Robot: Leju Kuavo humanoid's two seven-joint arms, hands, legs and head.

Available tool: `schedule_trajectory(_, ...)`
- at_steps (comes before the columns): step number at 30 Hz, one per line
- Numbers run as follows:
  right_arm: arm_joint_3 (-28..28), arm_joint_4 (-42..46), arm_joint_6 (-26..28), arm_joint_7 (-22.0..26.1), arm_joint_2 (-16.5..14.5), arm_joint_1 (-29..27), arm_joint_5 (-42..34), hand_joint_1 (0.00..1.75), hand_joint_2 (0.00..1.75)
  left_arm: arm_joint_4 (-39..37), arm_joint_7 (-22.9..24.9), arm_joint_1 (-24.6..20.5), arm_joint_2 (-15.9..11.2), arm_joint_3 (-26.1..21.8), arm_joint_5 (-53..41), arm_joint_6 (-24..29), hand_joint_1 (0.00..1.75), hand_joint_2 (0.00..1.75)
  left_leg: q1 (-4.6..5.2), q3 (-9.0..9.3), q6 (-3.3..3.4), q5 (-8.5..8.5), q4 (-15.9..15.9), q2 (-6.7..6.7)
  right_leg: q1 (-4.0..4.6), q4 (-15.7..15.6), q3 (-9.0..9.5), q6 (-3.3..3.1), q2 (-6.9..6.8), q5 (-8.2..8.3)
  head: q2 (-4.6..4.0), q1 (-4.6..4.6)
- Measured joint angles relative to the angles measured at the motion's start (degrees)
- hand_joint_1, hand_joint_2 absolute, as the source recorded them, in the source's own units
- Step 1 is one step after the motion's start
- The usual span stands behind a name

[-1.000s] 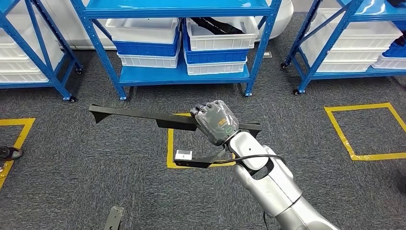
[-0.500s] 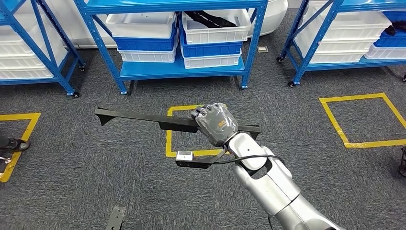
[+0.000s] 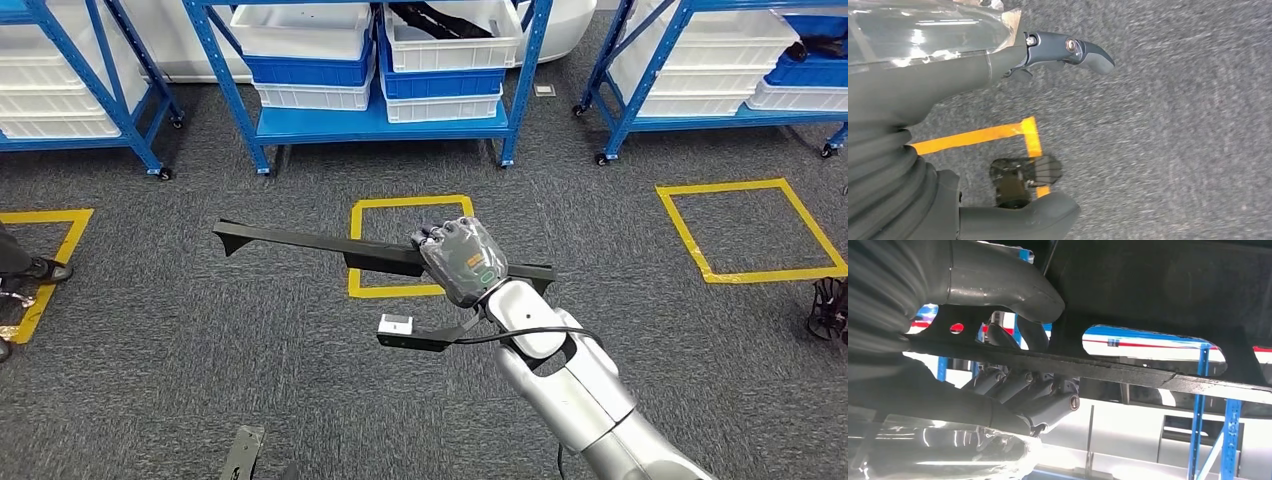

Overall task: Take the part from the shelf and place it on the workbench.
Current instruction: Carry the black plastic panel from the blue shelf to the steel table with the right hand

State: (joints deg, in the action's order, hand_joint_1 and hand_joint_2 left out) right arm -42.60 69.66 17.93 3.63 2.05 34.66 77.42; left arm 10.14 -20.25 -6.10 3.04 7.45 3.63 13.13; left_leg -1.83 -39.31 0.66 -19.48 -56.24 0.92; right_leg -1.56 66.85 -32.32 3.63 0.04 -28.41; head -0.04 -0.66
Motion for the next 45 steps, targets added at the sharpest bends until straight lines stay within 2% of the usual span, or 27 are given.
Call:
schedule_trajectory(2, 0.08, -0.01, 0.2, 0.01, 0.0, 0.14, -0.27, 1.54, 1.75, 0.09, -0.13, -0.03, -0.03, 0.0, -0.16, 0.26, 0.0, 1.75, 0.04, -1.02, -0.96, 1.26, -0.26, -0.07, 0.18, -8.37, 5.51, -0.79, 0.09, -2.64, 0.0, -0.05)
schedule_trajectory(3, 0.13, -0.02, 0.36, 0.01, 0.0, 0.14, -0.47, 1.54, 1.75, 0.13, -0.23, 0.0, -0.04, 0.0, -0.27, 0.44, 0.0, 1.75, -0.01, -1.26, -1.31, 1.8, -0.12, -0.1, 0.35, -10.46, 6.55, -1.46, 0.13, -3.84, 0.0, -0.13)
schedule_trajectory(5, 0.28, -0.15, 0.63, -0.02, 0.11, -0.08, -0.99, 1.54, 1.75, 0.13, -0.45, 0.17, -0.07, 0.0, -0.44, 0.64, 0.0, 1.75, -0.47, -1.43, -1.96, 2.66, 0.27, -0.1, 0.31, -10.64, 6.03, -2.82, 0.07, -3.81, 0.0, -0.34)
schedule_trajectory(7, 0.54, -0.33, 0.75, -0.03, 0.24, -0.37, -1.59, 1.54, 1.75, 0.11, -0.65, 0.55, -0.08, 0.0, -0.47, 0.57, 0.0, 1.75, -0.95, -2.29, -2.33, -0.24, -1.52, -0.15, 0.48, -10.41, 5.33, -4.15, 0.0, -2.81, 0.0, -0.41)
schedule_trajectory(9, 0.9, -0.39, 0.79, 0.02, 0.26, -0.45, -2.16, 1.54, 1.75, 0.11, -0.85, 0.73, -0.06, 0.01, -0.47, 0.45, 0.0, 1.75, -0.97, -4.26, -2.34, -6.19, -7.7, -0.31, 0.88, -10.29, 4.4, -4.92, 0.13, -1.55, 0.0, -0.56)
schedule_trajectory(10, 1.07, -0.39, 0.81, 0.08, 0.27, -0.47, -2.37, 1.54, 1.75, 0.11, -0.92, 0.73, -0.05, 0.02, -0.48, 0.4, 0.0, 1.75, -0.87, -5.25, -2.32, -8.27, -11.62, -0.39, 1.14, -10.19, 3.94, -5.06, 0.34, -1.07, 0.0, -0.65)
schedule_trajectory(12, 1.31, -0.4, 0.82, 0.22, 0.38, -0.61, -2.62, 1.54, 1.75, 0.11, -0.96, 0.72, -0.08, 0.02, -0.48, 0.36, 0.0, 1.75, -0.59, -5.24, -1.89, -8.83, -15.86, -0.52, 1.71, -9.86, 2.94, -5.14, 0.99, -0.44, 0.0, -0.66)
schedule_trajectory(13, 1.39, -0.4, 0.82, 0.29, 0.45, -0.69, -2.69, 1.54, 1.75, 0.11, -0.96, 0.74, -0.09, 0.02, -0.48, 0.36, 0.0, 1.75, -0.36, -3.67, -1.44, -7.86, -14.76, -0.73, 1.96, -9.66, 2.6, -5.16, 1.39, -0.3, 0.0, -0.66)
schedule_trajectory(14, 1.47, -0.4, 0.83, 0.33, 0.49, -0.73, -2.73, 1.54, 1.75, 0.11, -0.96, 0.74, -0.1, 0.02, -0.49, 0.36, 0.0, 1.75, -0.09, -1.23, -0.8, -6.76, -11.72, -1.26, 2.17, -9.46, 2.38, -5.18, 1.84, -0.23, 0.0, -0.66)
schedule_trajectory(16, 1.61, -0.4, 0.85, 0.39, 0.53, -0.57, -2.73, 1.54, 1.75, 0.11, -0.95, 0.69, -0.35, 0.03, -0.54, 0.35, 0.0, 1.75, 0.22, 3.23, 0.58, -5.95, -5.28, -3.94, 2.14, -9.18, 1.79, -4.93, 2.71, -0.04, 0.0, -0.21)
schedule_trajectory(18, 1.74, -0.4, 1.01, 0.46, 0.41, -0.4, -2.56, 1.54, 1.75, 0.11, -0.92, 0.71, -0.61, 0.04, -0.59, 0.36, 0.0, 1.75, 0.65, 4.76, 1.19, -6.16, -2.72, -5.48, 1.34, -9.15, 1.17, -4.28, 3.67, 0.36, 0.0, -0.05)
schedule_trajectory(20, 1.87, -0.38, 1.22, 0.55, 0.26, -0.38, -2.28, 1.54, 1.75, 0.11, -0.89, 0.7, -0.6, 0.03, -0.57, 0.37, 0.0, 1.75, 0.97, 5.24, 1.37, -5.5, -1.42, -4.2, 0.92, -9.45, 0.81, -3.5, 4.65, 0.77, 0.0, -0.43)
schedule_trajectory(22, 2.09, -0.36, 1.31, 0.58, 0.26, -0.23, -2.04, 1.54, 1.75, 0.12, -0.9, 0.54, -0.52, 0.01, -0.53, 0.37, 0.0, 1.75, 0.72, 6.12, 1.64, -4.74, 0.54, -2.6, 1.16, -8.35, -0.3, -3.0, 3.42, 0.12, 0.0, -0.34)
schedule_trajectory(24, 2.26, -0.38, 1.35, 0.56, 0.28, 0.11, -1.91, 1.54, 1.75, 0.12, -0.91, 0.46, -0.36, -0.03, -0.49, 0.33, 0.0, 1.75, 0.56, 6.54, 1.69, -4.34, 1.59, -1.01, 0.99, -2.58, -3.51, -2.68, 1.31, -2.37, 0.0, -0.09)
schedule_trajectory(26, 2.32, -0.46, 1.37, 0.52, 0.3, 0.21, -1.88, 1.54, 1.75, 0.11, -0.91, 0.52, -0.14, -0.04, -0.45, 0.31, 0.0, 1.75, 0.48, 6.44, 1.64, -4.29, 1.63, 0.47, 0.44, 4.65, -7.27, -1.97, 0.76, -4.53, 0.0, 0.0)
schedule_trajectory(27, 2.32, -0.55, 1.37, 0.51, 0.37, 0.15, -1.88, 1.54, 1.75, 0.11, -0.91, 0.54, -0.02, -0.04, -0.44, 0.31, 0.0, 1.75, 0.37, 6.42, 1.52, -4.28, 1.6, 1.18, 0.1, 5.71, -7.87, -1.31, 0.61, -4.38, 0.0, -0.02)
schedule_trajectory(28, 2.33, -0.65, 1.36, 0.51, 0.43, 0.12, -1.87, 1.54, 1.75, 0.11, -0.91, 0.54, 0.09, -0.04, -0.44, 0.34, 0.0, 1.75, 0.2, 6.41, 1.31, -4.29, 1.54, 1.82, -0.22, 4.54, -7.35, -0.53, 0.33, -3.41, 0.0, 0.01)
schedule_trajectory(30, 2.36, -0.78, 1.35, 0.5, 0.49, 0.26, -1.87, 1.54, 1.75, 0.11, -0.93, 0.52, 0.17, -0.04, -0.44, 0.38, 0.0, 1.75, -0.13, 6.34, 0.54, -4.46, 1.1, 2.99, -0.77, -3.45, -3.39, 1.05, -1.61, -0.1, 0.0, 0.05)
schedule_trajectory(31, 2.38, -0.78, 1.35, 0.5, 0.43, 0.38, -1.87, 1.54, 1.75, 0.11, -0.95, 0.52, 0.15, -0.04, -0.44, 0.39, 0.0, 1.75, -0.12, 6.22, 0.0, -4.66, 0.7, 3.45, -0.71, -6.94, -1.57, 1.25, -2.6, 1.14, 0.0, 0.13)
schedule_trajectory(33, 2.45, -0.79, 1.35, 0.49, 0.32, 0.59, -1.91, 1.54, 1.75, 0.11, -1.01, 0.54, 0.1, -0.04, -0.42, 0.4, 0.0, 1.75, 0.09, 6.03, -1.03, -4.83, 0.12, 4.3, -0.41, -10.0, -0.24, 0.37, -3.38, 2.25, 0.0, 0.02)
schedule_trajectory(35, 2.56, -0.82, 1.34, 0.48, 0.34, 0.63, -1.95, 1.54, 1.75, 0.11, -1.07, 0.54, 0.18, -0.04, -0.34, 0.42, 0.0, 1.75, -0.05, 5.99, -1.76, -4.61, 0.11, 5.16, -0.18, -9.63, -0.86, -0.94, -2.09, 2.68, 0.0, -0.2)
schedule_trajectory(36, 2.61, -0.83, 1.34, 0.48, 0.37, 0.63, -1.96, 1.54, 1.75, 0.11, -1.08, 0.51, 0.21, -0.04, -0.3, 0.44, 0.0, 1.75, -0.29, 5.83, -2.09, -4.97, -0.14, 4.91, -0.25, -9.59, -1.07, -1.42, -1.53, 2.93, 0.0, -0.29)
schedule_trajectory(38, 2.74, -0.85, 1.33, 0.48, 0.34, 0.7, -1.98, 1.54, 1.75, 0.11, -1.08, 0.51, 0.22, -0.04, -0.28, 0.52, 0.0, 1.75, -0.6, 4.28, -2.36, -7.94, -3.74, 2.59, -0.38, -9.64, -1.44, -2.5, -0.4, 3.48, 0.0, -0.5)
schedule_trajectory(40, 2.8, -0.87, 1.33, 0.49, 0.16, 0.73, -2.02, 1.54, 1.75, 0.11, -1.09, 0.65, 0.19, -0.04, -0.27, 0.58, 0.0, 1.75, -0.51, 0.76, -2.15, -12.75, -12.1, -0.17, -0.07, -9.65, -2.0, -3.44, 0.81, 3.98, 0.0, -0.72)
schedule_trajectory(42, 2.8, -0.91, 1.32, 0.54, 0.07, 0.63, -2.04, 1.54, 1.75, 0.11, -1.09, 0.84, 0.18, -0.04, -0.25, 0.58, 0.0, 1.75, -0.32, -1.83, -1.72, -15.11, -18.34, -0.94, 0.47, -9.62, -2.52, -4.01, 2.15, 4.4, 0.0, -0.78)
schedule_trajectory(43, 2.8, -0.95, 1.31, 0.57, 0.08, 0.56, -2.05, 1.54, 1.75, 0.11, -1.09, 0.89, 0.17, -0.04, -0.25, 0.58, 0.0, 1.75, -0.26, -1.69, -1.42, -14.72, -18.47, -1.04, 0.67, -9.59, -2.69, -4.13, 2.83, 4.57, 0.0, -0.79)
schedule_trajectory(45, 2.81, -1.02, 1.31, 0.63, 0.08, 0.59, -2.14, 1.54, 1.75, 0.11, -1.13, 0.92, 0.16, -0.04, -0.21, 0.58, 0.0, 1.75, -0.13, 2.1, -0.56, -11.39, -12.13, -2.06, 0.93, -9.5, -2.87, -4.0, 4.36, 4.87, 0.0, -0.79)
